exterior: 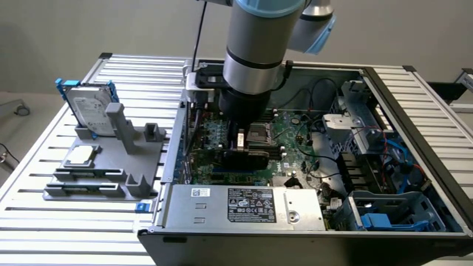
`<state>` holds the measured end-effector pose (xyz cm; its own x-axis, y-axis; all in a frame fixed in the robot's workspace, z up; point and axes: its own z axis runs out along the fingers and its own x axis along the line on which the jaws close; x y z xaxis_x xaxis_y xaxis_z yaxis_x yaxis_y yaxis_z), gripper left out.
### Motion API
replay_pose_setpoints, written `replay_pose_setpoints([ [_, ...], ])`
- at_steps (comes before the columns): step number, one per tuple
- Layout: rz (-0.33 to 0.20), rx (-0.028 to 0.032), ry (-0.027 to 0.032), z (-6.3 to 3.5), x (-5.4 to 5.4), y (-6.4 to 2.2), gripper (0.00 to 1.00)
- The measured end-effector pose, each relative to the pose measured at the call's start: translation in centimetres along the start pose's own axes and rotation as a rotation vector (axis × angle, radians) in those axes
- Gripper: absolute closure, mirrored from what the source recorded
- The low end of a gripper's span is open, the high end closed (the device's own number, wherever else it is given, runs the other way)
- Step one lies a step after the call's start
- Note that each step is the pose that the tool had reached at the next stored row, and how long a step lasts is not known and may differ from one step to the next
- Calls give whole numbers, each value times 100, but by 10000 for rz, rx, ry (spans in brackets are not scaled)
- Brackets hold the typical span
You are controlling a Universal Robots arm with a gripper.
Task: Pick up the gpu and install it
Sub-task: 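Insert the gpu into the slot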
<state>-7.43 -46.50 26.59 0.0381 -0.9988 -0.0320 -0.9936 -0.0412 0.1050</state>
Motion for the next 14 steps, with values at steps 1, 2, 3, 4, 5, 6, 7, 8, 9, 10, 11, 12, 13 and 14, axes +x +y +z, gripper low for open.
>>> replay_pose_setpoints([
  [1,1,-1,0,0,0,1,75],
  [2,2,-1,0,0,0,1,75],
  [3,3,-1,0,0,0,1,75],
  [4,3,-1,0,0,0,2,75],
  [5,2,-1,-1,0,0,1,75],
  [6,2,-1,-5,0,0,2,75],
  [7,2,-1,-14,-1,0,1,75],
  [8,0,-1,-27,-1,1,0,75],
  [9,-2,-1,-52,-1,1,-1,75],
  [10,-4,1,-80,-1,0,-2,75],
  [11,-8,3,-110,-1,0,-3,75],
  [12,-11,3,-133,-2,1,-5,75],
  [13,-13,4,-147,-2,0,-7,75],
  [14,-13,5,-156,-1,0,-9,75],
])
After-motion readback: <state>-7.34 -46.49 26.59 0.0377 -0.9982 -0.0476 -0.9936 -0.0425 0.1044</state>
